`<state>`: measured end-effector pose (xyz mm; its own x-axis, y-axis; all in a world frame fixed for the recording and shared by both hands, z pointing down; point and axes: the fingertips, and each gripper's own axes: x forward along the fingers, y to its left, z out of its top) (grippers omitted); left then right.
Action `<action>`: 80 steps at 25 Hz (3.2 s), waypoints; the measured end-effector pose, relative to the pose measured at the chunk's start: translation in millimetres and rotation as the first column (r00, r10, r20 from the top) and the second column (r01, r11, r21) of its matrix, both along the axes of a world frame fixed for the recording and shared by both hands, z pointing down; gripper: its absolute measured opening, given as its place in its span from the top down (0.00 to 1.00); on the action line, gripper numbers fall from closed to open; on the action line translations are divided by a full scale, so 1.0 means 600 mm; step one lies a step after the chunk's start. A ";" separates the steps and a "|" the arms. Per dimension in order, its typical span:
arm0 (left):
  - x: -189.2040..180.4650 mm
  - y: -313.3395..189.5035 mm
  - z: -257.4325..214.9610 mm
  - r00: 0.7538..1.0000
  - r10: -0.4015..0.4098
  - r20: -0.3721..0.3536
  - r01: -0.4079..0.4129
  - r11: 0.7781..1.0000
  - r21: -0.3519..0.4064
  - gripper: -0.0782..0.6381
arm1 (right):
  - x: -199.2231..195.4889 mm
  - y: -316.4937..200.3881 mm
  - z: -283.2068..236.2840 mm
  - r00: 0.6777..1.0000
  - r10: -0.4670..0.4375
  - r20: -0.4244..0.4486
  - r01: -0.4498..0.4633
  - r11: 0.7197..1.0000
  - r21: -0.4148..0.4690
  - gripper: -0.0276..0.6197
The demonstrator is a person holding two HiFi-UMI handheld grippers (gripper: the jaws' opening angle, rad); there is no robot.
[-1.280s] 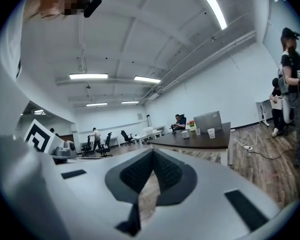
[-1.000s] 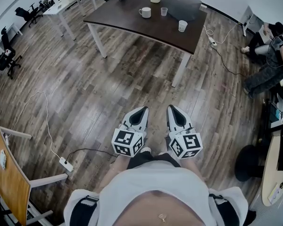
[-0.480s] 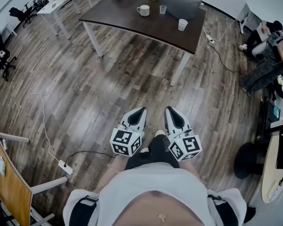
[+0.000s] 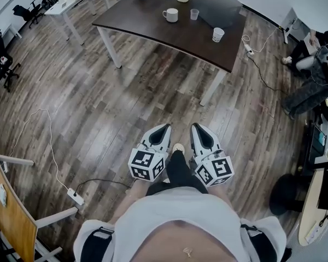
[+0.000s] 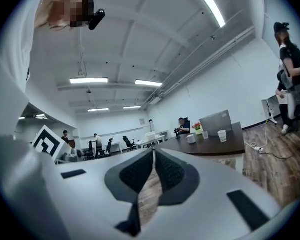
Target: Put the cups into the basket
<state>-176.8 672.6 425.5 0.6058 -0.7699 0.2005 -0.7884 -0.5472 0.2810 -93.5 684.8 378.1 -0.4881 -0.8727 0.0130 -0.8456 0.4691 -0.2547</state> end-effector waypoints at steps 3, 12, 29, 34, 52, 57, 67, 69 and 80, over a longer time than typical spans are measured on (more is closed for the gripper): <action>0.010 -0.045 -0.009 1.000 0.007 0.007 -0.007 1.000 0.013 0.88 | 0.012 -0.049 -0.008 1.000 0.011 -0.004 -0.011 1.000 0.010 0.94; 0.035 -0.177 -0.024 1.000 -0.012 0.021 0.012 1.000 0.022 0.88 | 0.034 -0.187 -0.008 0.999 -0.038 0.004 0.038 0.999 -0.014 0.94; 0.119 -0.380 -0.010 0.999 -0.025 0.037 0.023 0.999 0.041 0.88 | 0.130 -0.392 0.009 1.000 -0.012 -0.004 0.012 1.000 0.003 0.94; 0.125 -0.404 -0.005 0.998 -0.045 0.038 0.043 0.999 0.032 0.88 | 0.134 -0.421 0.011 0.999 -0.037 0.001 0.037 0.999 0.004 0.94; 0.166 -0.567 0.000 0.999 0.036 0.038 -0.037 0.999 0.032 0.88 | 0.179 -0.557 0.023 0.998 0.058 0.004 -0.058 0.998 -0.008 0.94; 0.175 -0.647 -0.005 0.996 0.076 0.041 -0.077 0.996 0.036 0.88 | 0.179 -0.634 0.024 0.997 0.080 -0.002 -0.080 0.997 -0.020 0.94; 0.154 -0.825 0.003 0.994 0.101 0.037 -0.101 0.995 0.001 0.88 | 0.150 -0.809 0.035 0.996 0.085 0.000 -0.085 0.995 -0.059 0.94; 0.151 -0.860 0.004 0.994 0.106 0.033 -0.106 0.994 0.002 0.88 | 0.148 -0.844 0.034 0.996 0.093 -0.006 -0.093 0.994 -0.057 0.94; 0.137 -1.016 0.002 0.987 0.159 0.016 -0.160 0.987 0.007 0.88 | 0.127 -0.991 0.026 0.991 0.136 -0.020 -0.137 0.990 -0.047 0.94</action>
<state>-94.7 62.9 426.7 0.7179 -0.6653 0.2050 -0.6950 -0.6684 0.2648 -17.1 90.1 393.9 -0.3639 -0.9293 0.0632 -0.9051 0.3368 -0.2597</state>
